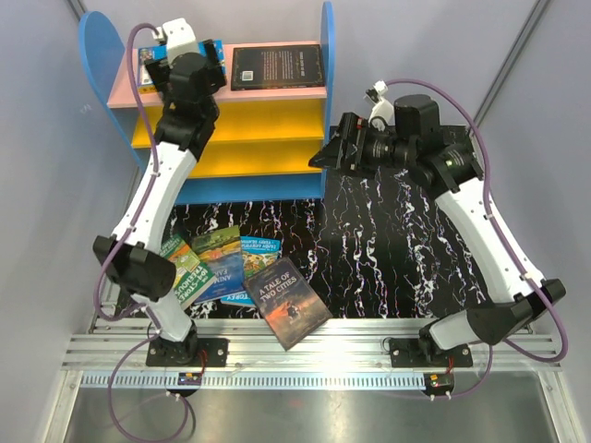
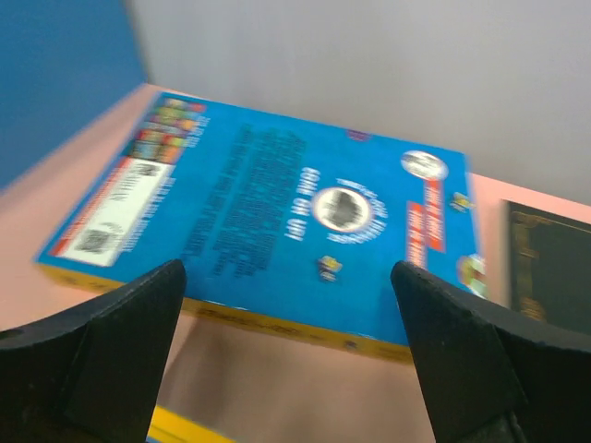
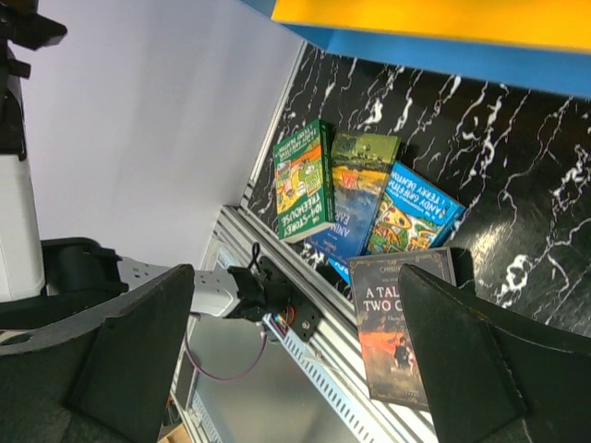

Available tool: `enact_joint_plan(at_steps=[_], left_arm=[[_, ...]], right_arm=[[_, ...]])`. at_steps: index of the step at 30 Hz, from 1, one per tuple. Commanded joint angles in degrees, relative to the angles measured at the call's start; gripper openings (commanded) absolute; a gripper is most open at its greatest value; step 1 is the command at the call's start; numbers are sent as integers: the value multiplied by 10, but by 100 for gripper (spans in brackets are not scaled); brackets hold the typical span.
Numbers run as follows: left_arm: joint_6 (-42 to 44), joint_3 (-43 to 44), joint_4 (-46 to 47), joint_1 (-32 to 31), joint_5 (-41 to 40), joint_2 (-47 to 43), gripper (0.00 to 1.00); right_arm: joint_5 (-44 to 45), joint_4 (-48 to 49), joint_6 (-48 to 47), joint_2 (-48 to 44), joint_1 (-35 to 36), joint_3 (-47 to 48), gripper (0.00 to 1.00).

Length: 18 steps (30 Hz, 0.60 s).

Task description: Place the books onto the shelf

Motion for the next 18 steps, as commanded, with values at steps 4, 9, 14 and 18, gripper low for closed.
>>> enact_joint_plan(at_steps=[4, 9, 14, 18], left_arm=[[37, -7, 58, 141, -20, -32, 71], [-15, -28, 79, 209, -12, -46, 24], [-54, -11, 61, 222, -15, -48, 0], [-116, 43, 10, 239, -35, -32, 0]], right_arm=[[-24, 29, 3, -23, 3, -47, 100], [-33, 37, 11, 1, 3, -49, 100], [-40, 31, 16, 37, 3, -25, 100], [-44, 29, 22, 55, 4, -16, 100]])
